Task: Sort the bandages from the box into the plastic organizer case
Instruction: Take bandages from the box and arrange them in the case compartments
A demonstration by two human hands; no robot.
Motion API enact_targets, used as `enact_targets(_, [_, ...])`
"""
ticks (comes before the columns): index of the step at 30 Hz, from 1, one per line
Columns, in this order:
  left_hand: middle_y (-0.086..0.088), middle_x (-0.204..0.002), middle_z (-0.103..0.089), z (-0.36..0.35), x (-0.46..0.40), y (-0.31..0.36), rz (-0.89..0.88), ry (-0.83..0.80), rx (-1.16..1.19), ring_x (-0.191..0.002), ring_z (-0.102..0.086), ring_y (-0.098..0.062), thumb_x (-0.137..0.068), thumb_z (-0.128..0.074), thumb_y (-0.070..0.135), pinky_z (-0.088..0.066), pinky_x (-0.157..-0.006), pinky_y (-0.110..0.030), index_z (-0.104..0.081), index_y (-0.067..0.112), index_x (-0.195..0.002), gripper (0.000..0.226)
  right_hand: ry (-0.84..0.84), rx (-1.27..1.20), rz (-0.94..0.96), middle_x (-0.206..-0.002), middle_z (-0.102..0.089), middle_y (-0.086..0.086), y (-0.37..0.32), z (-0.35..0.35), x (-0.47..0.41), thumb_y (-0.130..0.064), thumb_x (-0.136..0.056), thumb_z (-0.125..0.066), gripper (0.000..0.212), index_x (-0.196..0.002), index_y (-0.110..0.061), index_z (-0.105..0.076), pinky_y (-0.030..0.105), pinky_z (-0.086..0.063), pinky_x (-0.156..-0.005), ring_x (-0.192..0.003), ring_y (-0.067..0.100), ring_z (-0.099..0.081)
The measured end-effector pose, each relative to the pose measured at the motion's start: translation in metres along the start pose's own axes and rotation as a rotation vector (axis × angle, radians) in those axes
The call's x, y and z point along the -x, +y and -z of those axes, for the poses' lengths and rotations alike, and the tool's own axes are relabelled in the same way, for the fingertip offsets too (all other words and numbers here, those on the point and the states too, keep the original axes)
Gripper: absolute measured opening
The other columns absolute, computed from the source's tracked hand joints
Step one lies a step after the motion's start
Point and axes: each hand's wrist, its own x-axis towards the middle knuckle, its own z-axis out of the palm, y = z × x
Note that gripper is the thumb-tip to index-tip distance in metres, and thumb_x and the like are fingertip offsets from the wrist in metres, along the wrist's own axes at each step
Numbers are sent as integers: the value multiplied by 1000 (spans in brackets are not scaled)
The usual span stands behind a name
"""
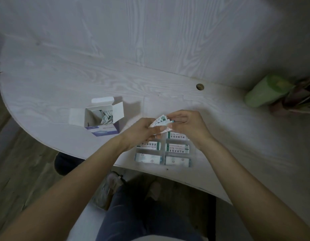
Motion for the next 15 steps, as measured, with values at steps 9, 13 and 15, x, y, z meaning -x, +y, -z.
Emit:
enact_targets(9, [2,-63,-60,-22,2,-16,-33,63,-1,-48,-39,-5,-94,-57,16,-32,-46,-14,-64,13,-93,7,116,-15,-56,-81,-69,16,25,3,19,7,-74,-74,17,-75,-9,-68,34,-58,-66,-73,27,-69])
enact_targets(13, [11,-47,-59,-25,1,-18,-45,127,13,-40,-46,-1,-88,-63,7,-37,-42,-12,-64,15,-85,8,103,16,-84,-80,-70,11,27,4,22,3,-75,-75,17,-79,-13,-70,25,-54,-58,-68,19,-68])
enact_targets(15, [8,-58,-67,-26,2,-18,-44,129,58,-46,-57,-2,-86,-66,5,-44,-47,-13,-66,12,-95,12,110,22,-92,-84,-72,11,28,5,24,0,-74,-76,16,-81,-13,-72,30,-56,-63,-72,22,-70])
